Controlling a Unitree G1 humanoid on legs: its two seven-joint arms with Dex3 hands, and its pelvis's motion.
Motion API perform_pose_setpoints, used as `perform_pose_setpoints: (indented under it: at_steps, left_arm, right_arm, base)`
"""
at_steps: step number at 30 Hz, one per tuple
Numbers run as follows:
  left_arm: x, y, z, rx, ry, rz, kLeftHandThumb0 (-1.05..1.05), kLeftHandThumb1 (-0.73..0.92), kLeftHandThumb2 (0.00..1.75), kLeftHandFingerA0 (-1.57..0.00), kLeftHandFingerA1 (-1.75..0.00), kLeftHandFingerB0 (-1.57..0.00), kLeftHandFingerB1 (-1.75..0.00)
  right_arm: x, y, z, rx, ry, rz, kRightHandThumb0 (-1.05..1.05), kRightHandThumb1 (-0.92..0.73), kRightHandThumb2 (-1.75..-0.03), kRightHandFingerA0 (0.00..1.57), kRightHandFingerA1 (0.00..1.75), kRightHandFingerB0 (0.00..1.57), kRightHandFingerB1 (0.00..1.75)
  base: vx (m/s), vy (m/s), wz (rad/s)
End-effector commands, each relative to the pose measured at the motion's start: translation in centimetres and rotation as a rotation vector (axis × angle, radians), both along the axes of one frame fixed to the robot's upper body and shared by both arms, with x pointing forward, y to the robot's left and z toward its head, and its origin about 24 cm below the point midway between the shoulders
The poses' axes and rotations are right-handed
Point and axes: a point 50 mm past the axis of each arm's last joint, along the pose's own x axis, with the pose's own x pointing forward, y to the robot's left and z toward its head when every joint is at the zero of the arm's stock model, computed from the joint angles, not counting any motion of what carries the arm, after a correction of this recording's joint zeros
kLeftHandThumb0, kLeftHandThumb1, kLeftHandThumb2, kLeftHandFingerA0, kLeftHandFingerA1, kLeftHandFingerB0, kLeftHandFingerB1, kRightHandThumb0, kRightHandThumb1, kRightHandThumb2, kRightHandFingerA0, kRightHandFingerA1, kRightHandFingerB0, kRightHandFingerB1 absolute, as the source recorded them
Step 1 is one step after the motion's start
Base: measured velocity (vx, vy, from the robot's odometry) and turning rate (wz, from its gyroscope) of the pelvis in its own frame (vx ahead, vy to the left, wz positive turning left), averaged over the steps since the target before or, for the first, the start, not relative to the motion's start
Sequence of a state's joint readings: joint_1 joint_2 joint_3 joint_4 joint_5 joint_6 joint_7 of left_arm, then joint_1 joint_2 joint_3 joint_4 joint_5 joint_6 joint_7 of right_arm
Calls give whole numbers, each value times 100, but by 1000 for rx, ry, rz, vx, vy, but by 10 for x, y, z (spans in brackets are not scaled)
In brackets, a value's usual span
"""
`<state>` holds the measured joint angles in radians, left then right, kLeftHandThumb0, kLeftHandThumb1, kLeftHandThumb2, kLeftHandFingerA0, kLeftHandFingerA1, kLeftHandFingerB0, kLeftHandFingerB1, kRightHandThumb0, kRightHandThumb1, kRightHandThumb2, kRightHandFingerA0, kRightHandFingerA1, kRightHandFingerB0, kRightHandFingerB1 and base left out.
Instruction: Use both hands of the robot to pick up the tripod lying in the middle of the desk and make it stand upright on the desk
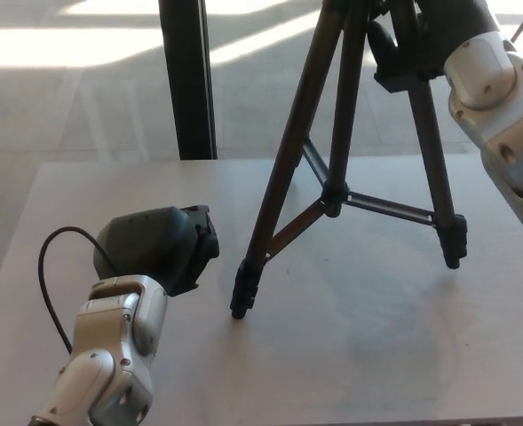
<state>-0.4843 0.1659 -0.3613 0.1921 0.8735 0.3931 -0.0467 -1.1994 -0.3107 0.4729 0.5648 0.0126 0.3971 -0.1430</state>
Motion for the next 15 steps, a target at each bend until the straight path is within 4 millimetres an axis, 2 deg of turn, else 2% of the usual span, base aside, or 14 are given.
perform_pose_setpoints:
  at_steps: [1, 2, 3, 4, 5, 6, 7, 8, 9, 10, 11, 12, 14, 15]
  left_arm:
    - [0, 8, 2, 11, -6, 24, -23, 55, 82, -80, -171, -71, -127]
    - [-1, 8, 2, 12, -18, 17, -23, 53, 84, -81, -173, -71, -133]
    - [-1, 8, 2, 15, -14, 19, -23, 55, 82, -82, -174, -71, -135]
    - [-1, 8, 2, 15, -14, 19, -23, 55, 82, -82, -174, -71, -135]
    - [-1, 7, 1, 15, -14, 19, -23, 55, 83, -82, -174, -71, -135]
    - [-1, 8, 1, 18, -9, 19, -24, 55, 80, -83, -175, -72, -128]
    - [-2, 8, 1, 19, -7, 20, -24, 57, 78, -84, -173, -73, -111]
    - [-2, 8, 1, 20, -5, 19, -26, 58, 77, -85, -161, -74, -88]
    - [-2, 8, 1, 21, -5, 17, -27, 57, 79, -85, -156, -74, -82]
    - [-2, 8, 0, 21, -6, 15, -27, 57, 77, -86, -153, -76, -83]
    - [-2, 8, 0, 19, -6, 17, -23, 55, 75, -89, -153, -74, -75]
    - [-2, 8, 0, 15, -8, 19, -25, 56, 74, -89, -153, -77, -75]
    - [-2, 9, -1, 7, -12, 20, -22, 56, 71, -89, -150, -75, -72]
    - [-2, 9, -1, 7, -11, 20, -22, 56, 71, -89, -150, -75, -72]
  right_arm:
    - [2, -8, -22, -137, 63, -35, -20, -48, -108, 83, 167, 83, 125]
    - [2, -8, -24, -138, 67, -22, -21, -40, -112, 93, 173, 87, 140]
    - [2, -8, -25, -133, 72, -8, -23, -41, -121, 87, 169, 87, 133]
    - [2, -8, -25, -133, 72, -7, -23, -41, -121, 87, 169, 87, 133]
    - [2, -7, -25, -134, 78, -5, -25, -42, -121, 88, 156, 91, 118]
    - [2, -5, -25, -142, 84, 0, -25, -47, -113, 86, 145, 94, 87]
    - [2, -3, -25, -148, 84, 5, -27, -52, -97, 81, 143, 90, 77]
    - [1, -1, -23, -146, 82, 25, -32, -63, -76, 78, 137, 80, 63]
    - [1, 0, -22, -150, 83, 34, -40, -71, -63, 85, 124, 69, 52]
    - [0, 3, -20, -165, 97, 45, -53, -70, -61, 95, 103, 49, 42]
    - [-2, 7, -18, -170, 121, 66, -60, -54, -92, 89, 94, 35, 54]
    - [-2, 7, -19, -180, 124, 77, -64, -65, -62, 80, 94, 33, 39]
    - [-3, 8, -19, -219, 130, 105, -66, -70, -61, 70, 90, 28, 39]
    - [-3, 7, -20, -220, 132, 105, -66, -70, -61, 70, 90, 28, 39]
  base:
    - [0, 0, 0]
    - [0, 0, 0]
    - [0, 0, 0]
    - [0, 0, 0]
    - [0, 0, 0]
    - [0, 0, 0]
    - [0, 0, 0]
    - [0, 0, 0]
    - [0, 0, 0]
    - [0, 0, 0]
    - [0, 0, 0]
    - [0, 0, 0]
    - [0, 0, 0]
    - [0, 0, 0]
